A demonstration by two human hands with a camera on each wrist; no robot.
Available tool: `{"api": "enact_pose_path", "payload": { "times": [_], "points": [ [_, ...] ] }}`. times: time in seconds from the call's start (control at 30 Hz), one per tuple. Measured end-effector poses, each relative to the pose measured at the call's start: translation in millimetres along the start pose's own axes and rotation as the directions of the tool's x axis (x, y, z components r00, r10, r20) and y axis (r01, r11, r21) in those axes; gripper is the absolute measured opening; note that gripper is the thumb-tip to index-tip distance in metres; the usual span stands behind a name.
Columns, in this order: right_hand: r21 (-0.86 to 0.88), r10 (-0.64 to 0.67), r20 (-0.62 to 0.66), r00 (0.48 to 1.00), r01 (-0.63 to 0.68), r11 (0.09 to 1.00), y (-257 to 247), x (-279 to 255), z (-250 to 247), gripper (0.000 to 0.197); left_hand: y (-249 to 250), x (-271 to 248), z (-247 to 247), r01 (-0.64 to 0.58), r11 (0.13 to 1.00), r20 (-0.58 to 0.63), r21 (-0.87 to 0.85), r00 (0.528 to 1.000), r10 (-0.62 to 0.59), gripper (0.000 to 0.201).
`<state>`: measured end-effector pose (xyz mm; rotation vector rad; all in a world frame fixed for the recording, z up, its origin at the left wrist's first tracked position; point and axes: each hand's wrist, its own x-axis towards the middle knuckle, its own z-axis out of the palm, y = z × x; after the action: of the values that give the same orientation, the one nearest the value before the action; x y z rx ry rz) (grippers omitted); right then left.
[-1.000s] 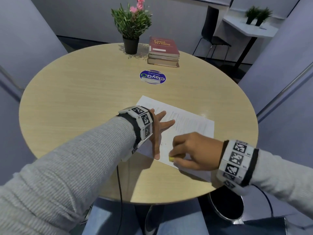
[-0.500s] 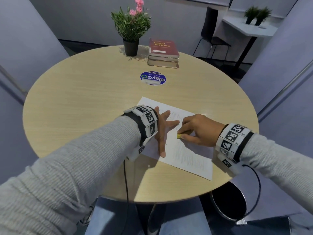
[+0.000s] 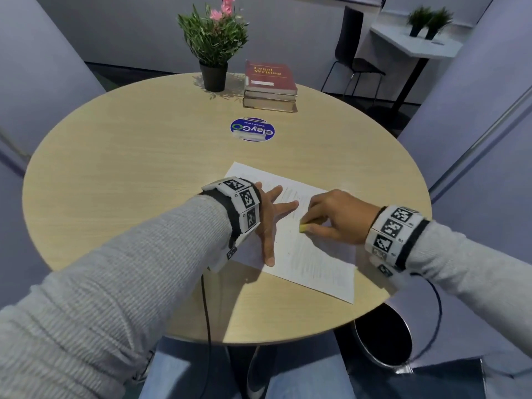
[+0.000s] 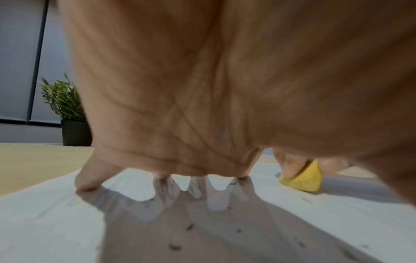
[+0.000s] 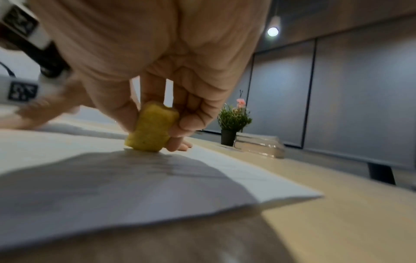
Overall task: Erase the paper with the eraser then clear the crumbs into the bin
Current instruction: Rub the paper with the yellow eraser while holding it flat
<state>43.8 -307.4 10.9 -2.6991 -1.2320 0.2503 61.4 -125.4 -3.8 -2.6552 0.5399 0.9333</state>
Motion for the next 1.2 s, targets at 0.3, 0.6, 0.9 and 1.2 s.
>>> {"api": "enact_pose_path", "payload": {
  "times": [0.3, 0.6, 0.9, 1.2],
  "points": [
    [0.04, -0.078, 0.036, 0.996, 0.076, 0.996, -19, 0, 6, 0.021, 1, -5, -3, 0.002, 1.0, 0.007, -0.012, 1.0, -0.002, 0.143],
    [-0.005, -0.099, 0.082, 0.992, 0.1, 0.995, -27, 1, 9, 0.021, 5, -12, -3, -0.01, 1.0, -0.015, -0.003, 1.0, 0.01, 0.135],
    [0.078, -0.186, 0.16, 0.97, 0.175, 0.981, -41, -24, 16, 0.024, -1, -14, 5, -0.069, 0.992, -0.142, -0.105, 0.988, 0.054, 0.124],
    [-0.047, 0.02, 0.051, 0.999, -0.018, 0.999, -1, -6, 4, 0.019, 1, -6, 3, -0.044, 0.999, -0.134, -0.012, 0.99, 0.042, 0.133]
  ]
}}
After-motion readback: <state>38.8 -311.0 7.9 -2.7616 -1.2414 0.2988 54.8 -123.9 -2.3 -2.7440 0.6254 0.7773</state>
